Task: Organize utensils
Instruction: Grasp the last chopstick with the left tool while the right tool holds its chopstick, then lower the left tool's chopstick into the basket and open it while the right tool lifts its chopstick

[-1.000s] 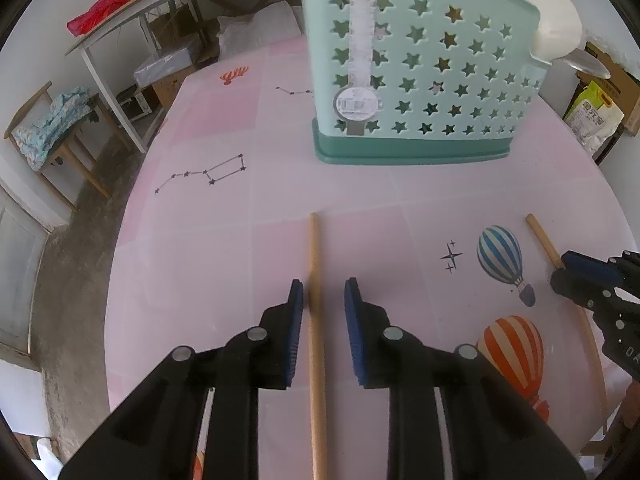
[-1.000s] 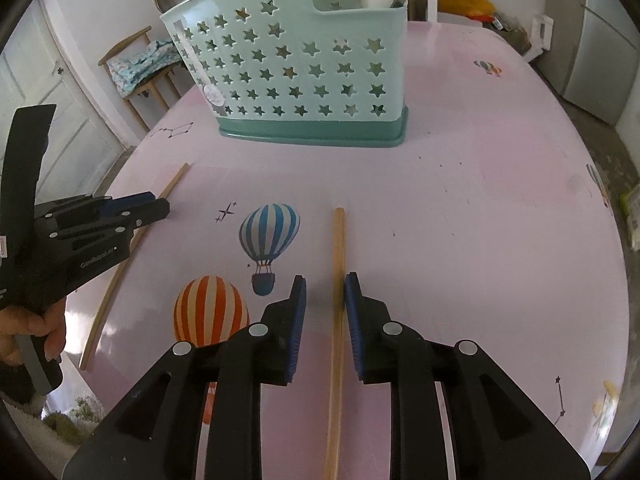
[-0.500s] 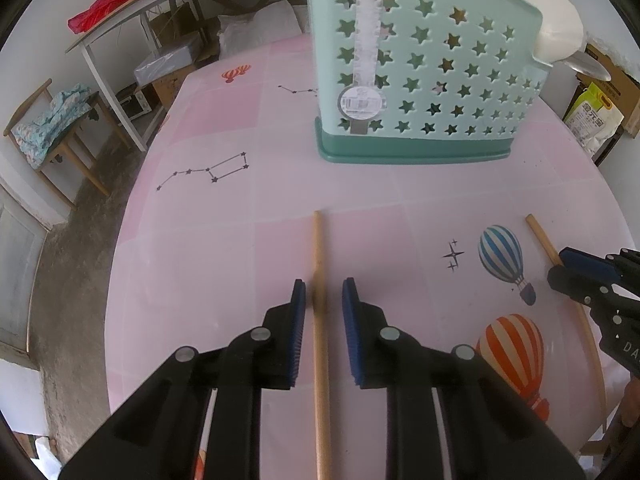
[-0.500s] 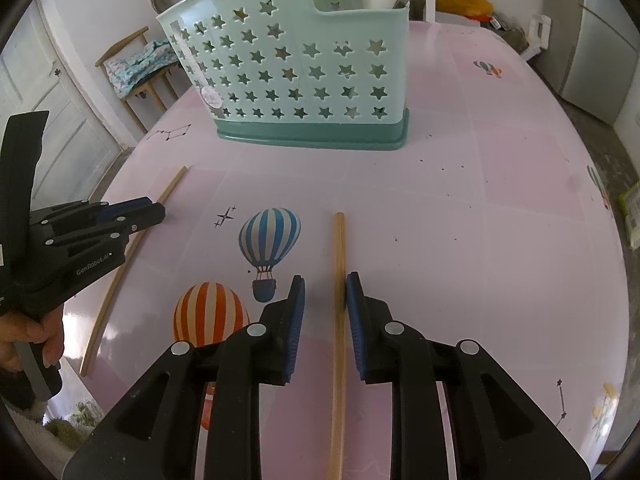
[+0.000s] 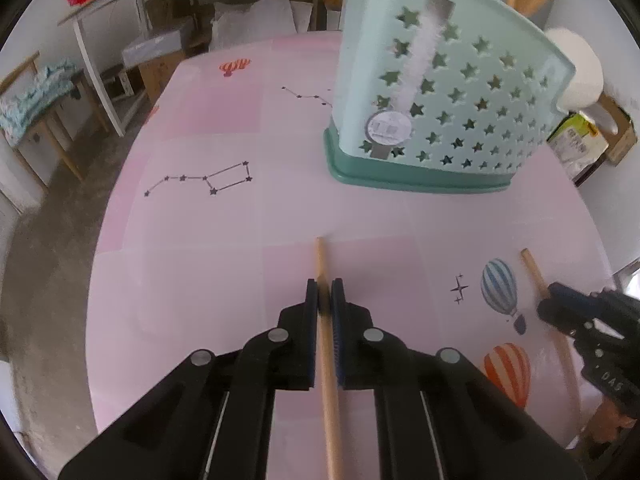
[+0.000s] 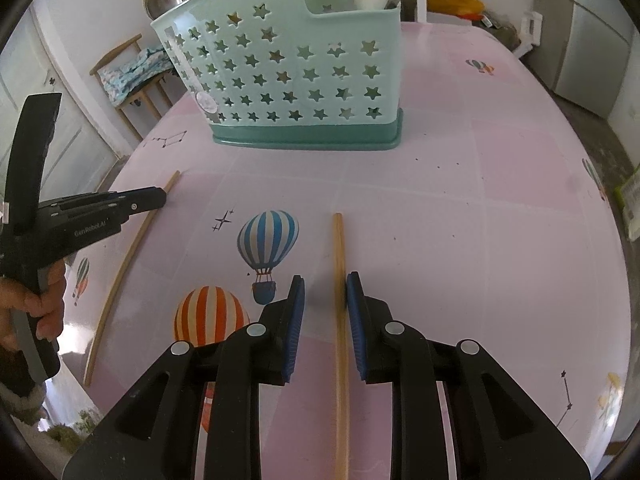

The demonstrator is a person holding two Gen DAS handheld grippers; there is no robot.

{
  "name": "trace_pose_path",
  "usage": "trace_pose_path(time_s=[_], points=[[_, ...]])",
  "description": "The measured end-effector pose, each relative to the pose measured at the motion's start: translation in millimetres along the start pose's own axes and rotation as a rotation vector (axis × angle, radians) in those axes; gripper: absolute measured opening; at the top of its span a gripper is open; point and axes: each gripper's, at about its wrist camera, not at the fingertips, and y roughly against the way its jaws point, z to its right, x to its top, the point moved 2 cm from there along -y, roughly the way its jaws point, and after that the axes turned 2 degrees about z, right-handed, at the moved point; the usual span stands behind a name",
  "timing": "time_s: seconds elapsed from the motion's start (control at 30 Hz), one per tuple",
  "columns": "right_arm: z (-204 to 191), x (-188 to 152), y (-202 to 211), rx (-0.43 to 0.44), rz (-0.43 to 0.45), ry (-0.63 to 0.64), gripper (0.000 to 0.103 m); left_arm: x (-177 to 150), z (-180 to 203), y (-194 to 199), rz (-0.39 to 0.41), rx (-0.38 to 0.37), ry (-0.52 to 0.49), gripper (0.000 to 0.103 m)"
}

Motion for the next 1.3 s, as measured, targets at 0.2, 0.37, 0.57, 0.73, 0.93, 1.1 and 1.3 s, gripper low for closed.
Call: trace_pose_path(time_s=[0.2, 0.37, 0.57, 0.73, 0.93, 1.1, 1.3], points=[[3.3, 4.0, -1.0, -0.007, 0.004, -0.017, 0.022, 5.9, -6.2, 23.7, 0.065, -0.055, 0.043, 0.006], [-2.0, 8.9, -6.2, -0.07, 0.008, 0.029, 0.021, 13.7, -6.0, 74.4, 0.188, -0.125, 0.06, 0.006], [-12.1, 6.5, -6.6, -0.109, 0.024, 0.067, 0.004, 24.1, -1.3, 133.9, 0.358, -0.206, 0.057, 0.005], [-3.6, 6.1, 9.8, -0.052, 0.061, 0.005, 0.004, 35.2, 5.3, 168.8, 0.465, -0.265, 0.058, 0.005], [7.5, 15.9, 35.5, -0.042, 0.126, -0.04, 0.004, 62.4, 21.6, 195.8, 0.529, -0.394, 0.044, 0.005], [11.2, 19.7, 50.7, -0.042, 0.161, -0.054, 0.004, 97.0, 35.0, 226.4, 0.6, -0.492, 0.017, 0.005], [12.4, 21.2, 54.7, -0.018, 0.172, -0.059, 0.004, 143.6, 49.8, 260.6, 0.706, -0.491, -0.018, 0.005]])
